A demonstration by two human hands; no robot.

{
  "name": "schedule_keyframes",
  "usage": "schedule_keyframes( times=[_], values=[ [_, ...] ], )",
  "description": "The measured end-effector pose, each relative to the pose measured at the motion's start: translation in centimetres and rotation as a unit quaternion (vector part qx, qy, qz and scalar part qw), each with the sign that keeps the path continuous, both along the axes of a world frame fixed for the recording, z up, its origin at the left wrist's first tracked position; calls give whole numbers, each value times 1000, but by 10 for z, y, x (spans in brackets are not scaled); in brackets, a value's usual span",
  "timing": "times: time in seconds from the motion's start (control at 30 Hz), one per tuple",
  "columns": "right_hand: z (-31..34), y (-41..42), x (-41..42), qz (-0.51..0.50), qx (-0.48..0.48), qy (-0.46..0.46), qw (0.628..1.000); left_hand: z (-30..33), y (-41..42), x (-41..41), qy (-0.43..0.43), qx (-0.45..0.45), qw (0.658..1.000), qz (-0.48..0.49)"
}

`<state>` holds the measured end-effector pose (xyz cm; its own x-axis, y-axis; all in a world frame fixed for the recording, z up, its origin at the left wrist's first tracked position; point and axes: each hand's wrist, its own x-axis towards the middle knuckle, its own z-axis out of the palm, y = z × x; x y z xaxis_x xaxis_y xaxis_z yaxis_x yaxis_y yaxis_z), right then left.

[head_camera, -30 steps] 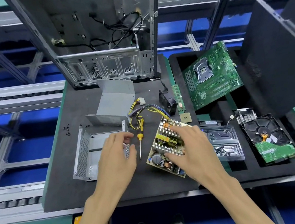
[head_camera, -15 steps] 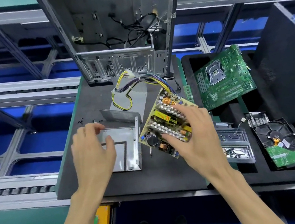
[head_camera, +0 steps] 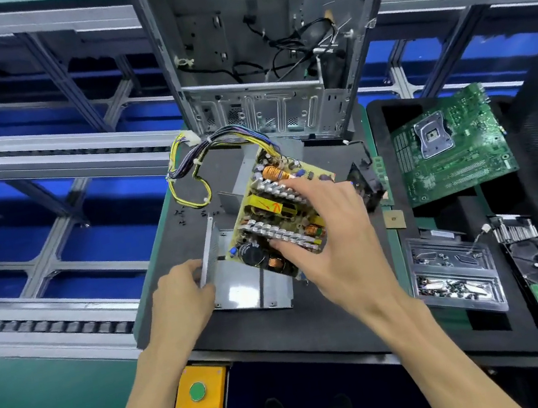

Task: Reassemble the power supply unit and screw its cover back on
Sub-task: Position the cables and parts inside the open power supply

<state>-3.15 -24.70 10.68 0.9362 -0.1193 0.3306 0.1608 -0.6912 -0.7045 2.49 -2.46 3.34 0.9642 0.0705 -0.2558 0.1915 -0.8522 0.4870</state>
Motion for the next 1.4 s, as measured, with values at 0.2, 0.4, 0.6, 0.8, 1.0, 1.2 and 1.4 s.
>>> schedule_keyframes(
  times=[0.2, 0.4, 0.6, 0.8, 1.0, 1.2, 1.4],
  values=[
    [-7, 15, 8, 44, -37, 28, 998, -2, -8, -12, 14, -45, 999, -27],
    [-14, 20, 10, 68, -70, 65, 993, 2, -2, -9, 93, -61, 993, -49],
    [-17, 18, 12, 66, -92, 94, 989, 27, 30, 10, -62, -61, 992, 89],
    [-21, 20, 11, 73, -101, 112, 986, 33, 11, 22, -130, -123, 982, -64],
    [-26, 19, 9, 71, -112, 128, 983, 19, 8, 33, -113, -181, 976, -39],
    [-31, 18, 14, 82, -191, 169, 963, 7, 11, 37, -62, -194, 978, -48],
    [-36, 23, 21, 103, -231, 203, 946, 0, 12, 39, -52, -171, 982, -67]
  ],
)
